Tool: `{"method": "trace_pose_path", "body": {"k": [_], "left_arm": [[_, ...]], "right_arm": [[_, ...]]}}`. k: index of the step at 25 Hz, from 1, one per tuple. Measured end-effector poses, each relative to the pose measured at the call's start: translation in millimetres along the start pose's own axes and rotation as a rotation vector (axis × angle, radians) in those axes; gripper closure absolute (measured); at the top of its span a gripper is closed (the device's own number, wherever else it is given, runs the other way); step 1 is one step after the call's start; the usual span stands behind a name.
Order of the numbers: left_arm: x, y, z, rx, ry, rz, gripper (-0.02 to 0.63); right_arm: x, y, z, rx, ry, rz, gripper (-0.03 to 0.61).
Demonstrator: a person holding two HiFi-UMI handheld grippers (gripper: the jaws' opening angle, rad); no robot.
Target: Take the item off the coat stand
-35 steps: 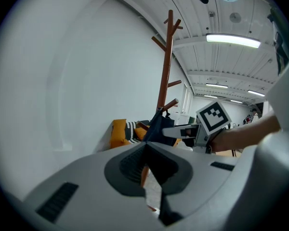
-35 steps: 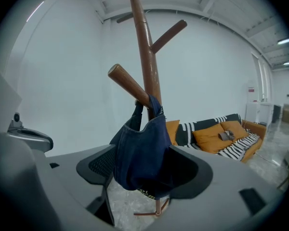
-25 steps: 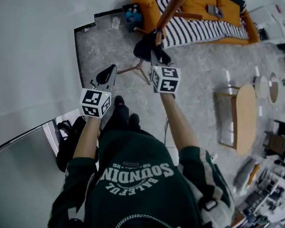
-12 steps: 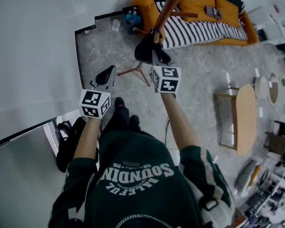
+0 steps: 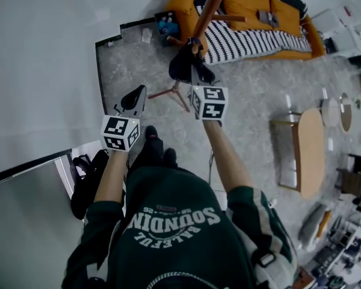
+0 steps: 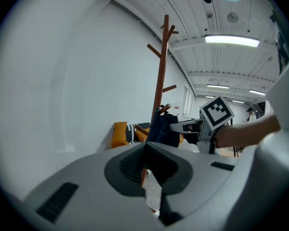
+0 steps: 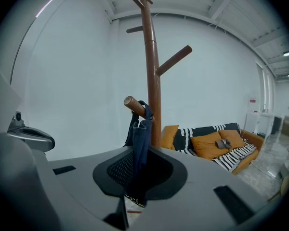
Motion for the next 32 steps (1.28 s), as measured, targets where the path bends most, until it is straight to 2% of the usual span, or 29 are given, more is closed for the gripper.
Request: {"method": "trace_pose_path", "body": {"k": [16,32], "left_arm": [[29,-1,-17,-0.011,0.016,-0.027,0.612],[61,7,-41,-0.055,0.024,-0.082,0.612]], "right_arm": [[42,4,22,0.031,0.034,-0.04,0.54],[121,-10,41,0.026,0.088,-0.106,0.54]]}}
Point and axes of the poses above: the fingertips, and each gripper's own axes: x backward along the fingers, z to its left, y out of its top, the point moved 9 cm from there along x, backward along the fingers, and after that the axes turned 3 degrees about y, right-handed, at the moved point
